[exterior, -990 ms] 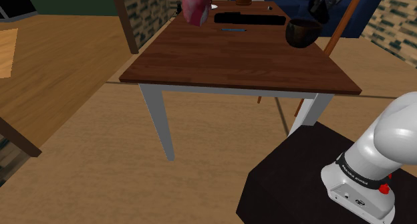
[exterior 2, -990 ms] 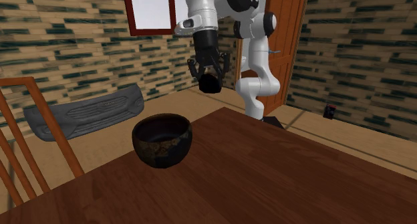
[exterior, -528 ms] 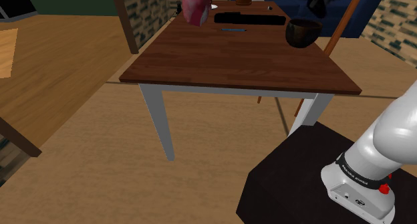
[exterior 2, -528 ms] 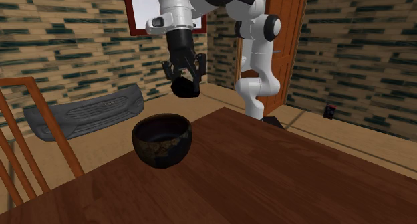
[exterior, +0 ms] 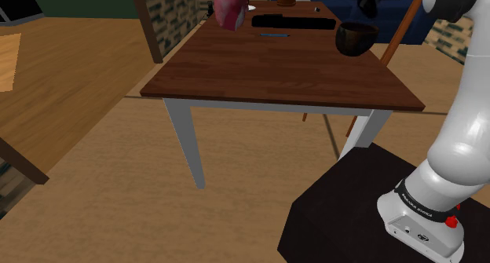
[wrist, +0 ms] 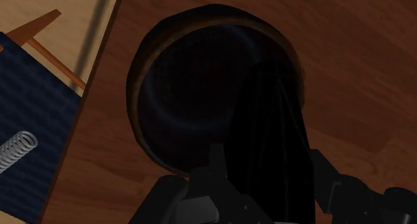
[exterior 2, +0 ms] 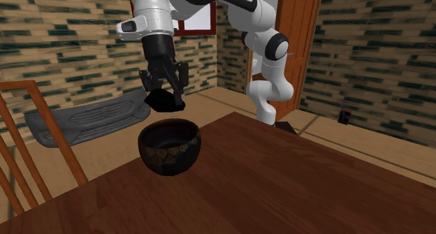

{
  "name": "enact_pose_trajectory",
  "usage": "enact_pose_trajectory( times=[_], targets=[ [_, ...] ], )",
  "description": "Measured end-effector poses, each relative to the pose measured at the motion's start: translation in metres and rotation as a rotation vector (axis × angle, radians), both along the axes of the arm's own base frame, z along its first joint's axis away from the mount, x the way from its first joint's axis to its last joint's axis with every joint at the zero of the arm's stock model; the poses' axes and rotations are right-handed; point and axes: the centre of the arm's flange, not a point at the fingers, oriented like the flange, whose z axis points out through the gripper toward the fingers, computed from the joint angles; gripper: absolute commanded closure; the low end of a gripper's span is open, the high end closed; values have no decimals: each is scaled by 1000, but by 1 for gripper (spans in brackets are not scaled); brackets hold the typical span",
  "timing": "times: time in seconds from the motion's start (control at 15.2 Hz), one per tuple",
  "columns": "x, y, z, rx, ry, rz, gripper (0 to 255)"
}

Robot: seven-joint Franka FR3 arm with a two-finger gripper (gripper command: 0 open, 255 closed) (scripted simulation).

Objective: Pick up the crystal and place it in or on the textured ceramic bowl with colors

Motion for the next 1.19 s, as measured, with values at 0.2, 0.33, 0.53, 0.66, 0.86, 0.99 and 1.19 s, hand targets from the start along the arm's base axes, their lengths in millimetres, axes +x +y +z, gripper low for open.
enact_pose_trajectory(
  times=[0.2,0.33,0.53,0.66,0.86,0.99,1.19],
  targets=[
    [1,-1,-16,0,-1,1,255],
    [1,0,-28,1,-1,1,255],
    [1,-1,-44,1,-1,1,255],
    [2,-1,-53,0,-1,1,255],
    [2,-1,-61,0,-1,1,255],
    [2,-1,-62,0,-1,1,255],
    [2,-1,-62,0,-1,1,0]
  ],
)
